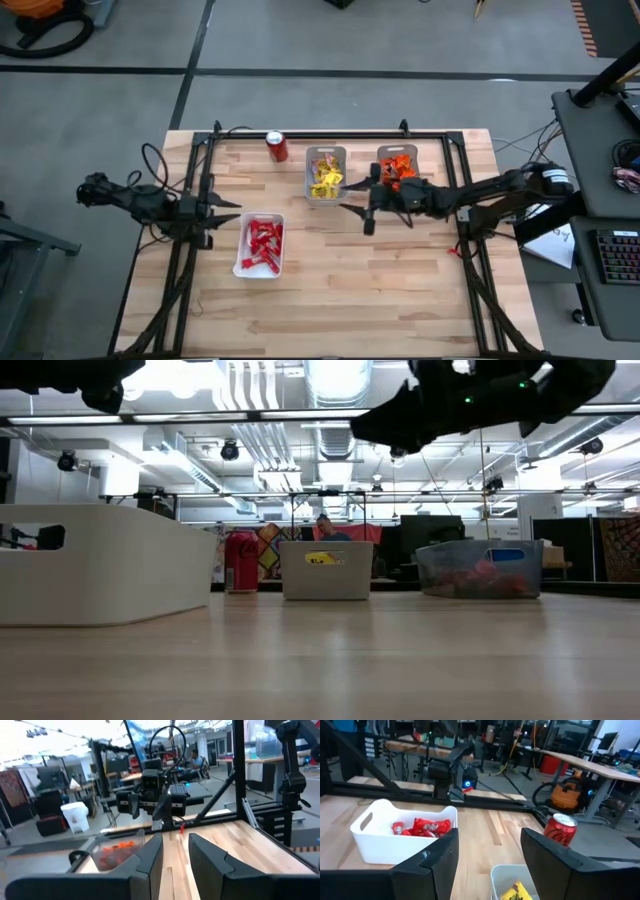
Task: Sort candy
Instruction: Return to Home Position
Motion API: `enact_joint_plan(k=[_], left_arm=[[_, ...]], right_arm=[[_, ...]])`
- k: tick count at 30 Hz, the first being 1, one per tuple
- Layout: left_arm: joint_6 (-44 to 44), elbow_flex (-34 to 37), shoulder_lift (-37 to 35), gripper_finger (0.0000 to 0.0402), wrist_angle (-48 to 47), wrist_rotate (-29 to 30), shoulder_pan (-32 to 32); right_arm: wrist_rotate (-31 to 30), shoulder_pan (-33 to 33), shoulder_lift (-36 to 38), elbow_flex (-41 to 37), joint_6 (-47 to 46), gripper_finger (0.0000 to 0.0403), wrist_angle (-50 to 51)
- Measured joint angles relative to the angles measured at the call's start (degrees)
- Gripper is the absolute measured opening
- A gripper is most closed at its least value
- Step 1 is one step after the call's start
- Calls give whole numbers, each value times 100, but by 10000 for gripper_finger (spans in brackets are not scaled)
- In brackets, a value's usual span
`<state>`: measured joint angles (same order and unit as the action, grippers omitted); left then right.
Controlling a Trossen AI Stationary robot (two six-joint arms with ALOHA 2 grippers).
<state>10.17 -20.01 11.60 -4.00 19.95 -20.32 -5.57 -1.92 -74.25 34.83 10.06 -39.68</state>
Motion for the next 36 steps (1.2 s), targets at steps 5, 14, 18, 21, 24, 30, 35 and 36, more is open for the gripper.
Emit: enact_joint_plan(k=[5,14,18,21,24,30,35,36], left_arm=[[174,277,-518,77,-10,-3,8],[202,600,-1170,77,7,-3,9],[204,603,-1142,77,8,-5,9],[204,607,-1161,77,-6,-3,9],[203,609,-1163,77,-2,-5,9],[148,677,-1163,77,-4,-5,9],[71,771,-1163,77,13,-4,9],[46,796,-1163,77,15,-4,9]], right_arm=[[3,-23,584,-416,-40,205,-11],[-57,-56,1666,-1184,-199,205,-3],[-126,-76,2150,-1524,-272,205,-9],[-259,-77,2500,-1804,-299,205,5],[-349,-82,2894,-2088,-336,205,10],[-367,-91,3675,-2576,-464,205,41],[-488,-91,4218,-2908,-496,205,59],[-493,-91,4306,-2965,-504,205,55]])
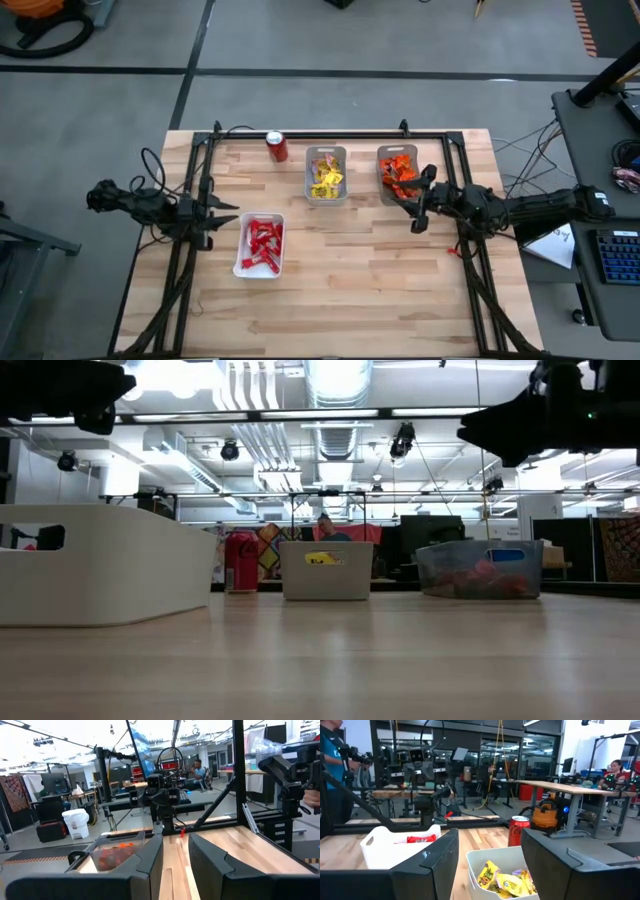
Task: Sort candy
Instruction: Return to Home Position
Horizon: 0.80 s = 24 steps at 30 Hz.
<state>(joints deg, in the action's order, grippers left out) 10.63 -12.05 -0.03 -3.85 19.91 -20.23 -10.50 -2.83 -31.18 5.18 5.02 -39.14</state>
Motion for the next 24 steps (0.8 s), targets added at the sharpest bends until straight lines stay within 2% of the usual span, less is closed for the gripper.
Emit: enact_joint_plan(k=[8,15,24], left_arm=[[-334,378,4,77,-20,-1,0],[-446,460,2,77,24,-1,0],[-1016,590,6,77,13,1,0]], right_arm=[[-2,2,663,-436,-13,205,107],[38,4,1452,-438,121,205,1059],[1039,4,2520,-442,123,205,2025]])
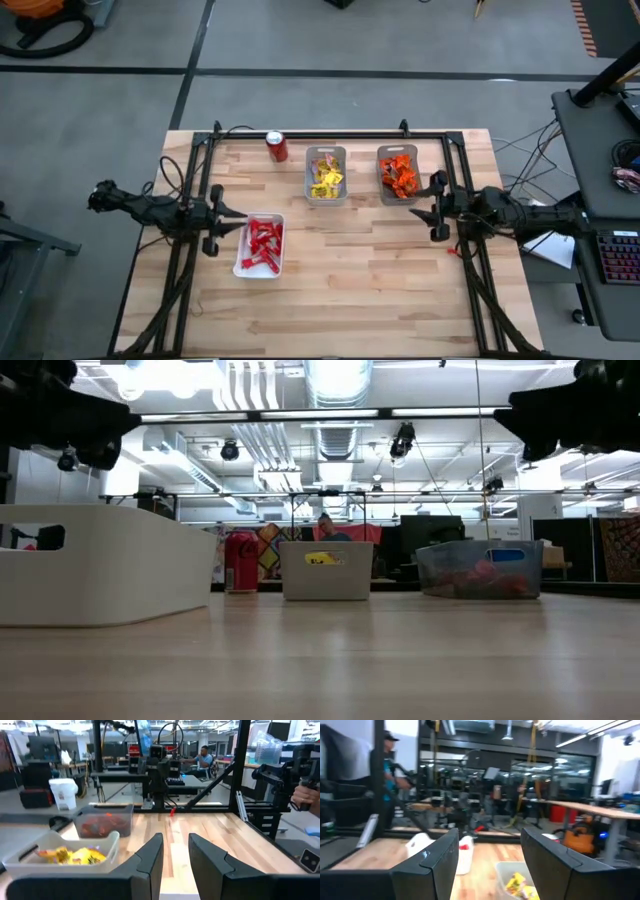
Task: Sort candy
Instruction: Return to Home Position
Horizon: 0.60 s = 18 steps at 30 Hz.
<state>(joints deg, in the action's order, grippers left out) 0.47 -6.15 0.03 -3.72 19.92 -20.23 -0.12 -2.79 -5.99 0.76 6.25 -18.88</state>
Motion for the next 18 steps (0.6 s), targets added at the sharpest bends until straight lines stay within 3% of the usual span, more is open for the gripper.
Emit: enact_joint_plan(k=[5,12,18], left_arm=[[-643,60,75,77,-209,2,0],[-2398,63,251,77,-505,-1,-2],[-2954,65,374,77,-177,163,-2]], right_arm=[[633,1,506,-2,-63,205,342],[612,2,514,-5,557,205,519],[611,2,395,-5,573,205,592]])
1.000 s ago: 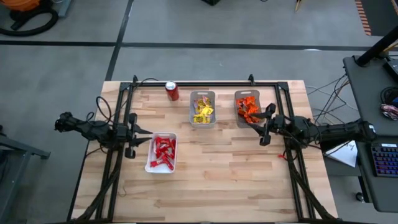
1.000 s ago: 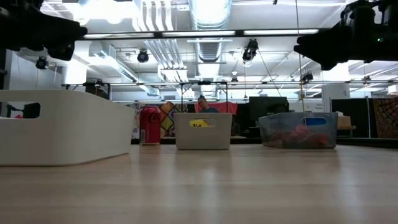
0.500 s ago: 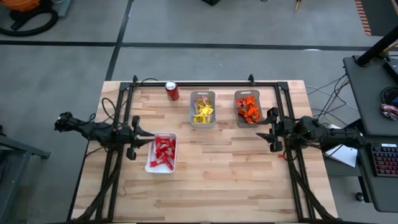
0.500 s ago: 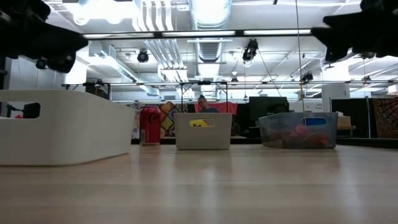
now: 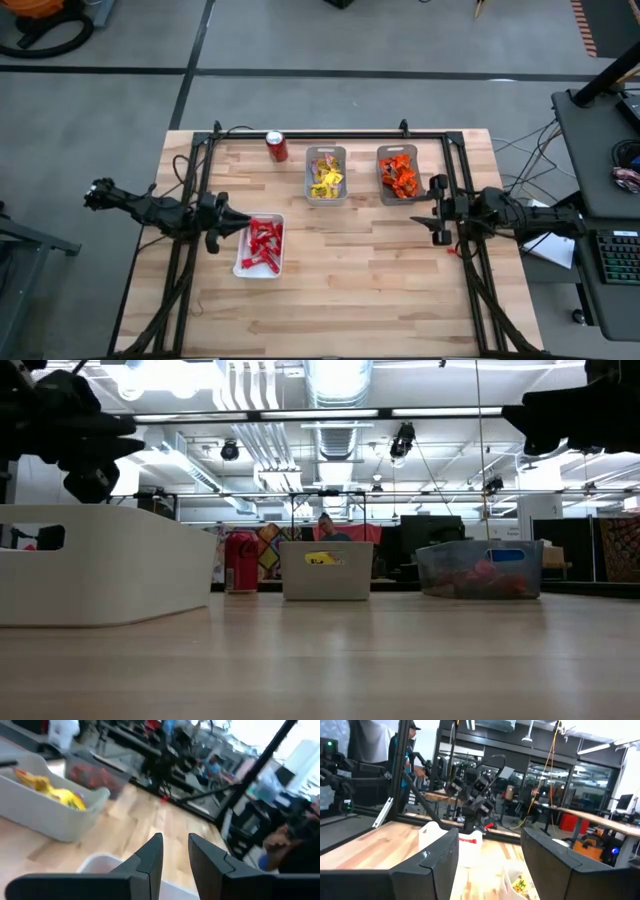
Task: Sort candy
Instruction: Return to Home Position
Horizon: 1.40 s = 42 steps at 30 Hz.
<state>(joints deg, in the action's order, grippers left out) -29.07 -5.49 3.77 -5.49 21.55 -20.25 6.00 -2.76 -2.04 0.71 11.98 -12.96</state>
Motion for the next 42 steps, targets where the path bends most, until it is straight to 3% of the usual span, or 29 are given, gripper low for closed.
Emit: enact_joint_plan(k=[4,42], left_arm=[[725,-27,2,77,-112,47,0],[714,-36,217,77,-97,-4,0]], right_arm=[[-2,0,0,0,-202,205,64],[-4,0,-1,-2,-449,205,71]])
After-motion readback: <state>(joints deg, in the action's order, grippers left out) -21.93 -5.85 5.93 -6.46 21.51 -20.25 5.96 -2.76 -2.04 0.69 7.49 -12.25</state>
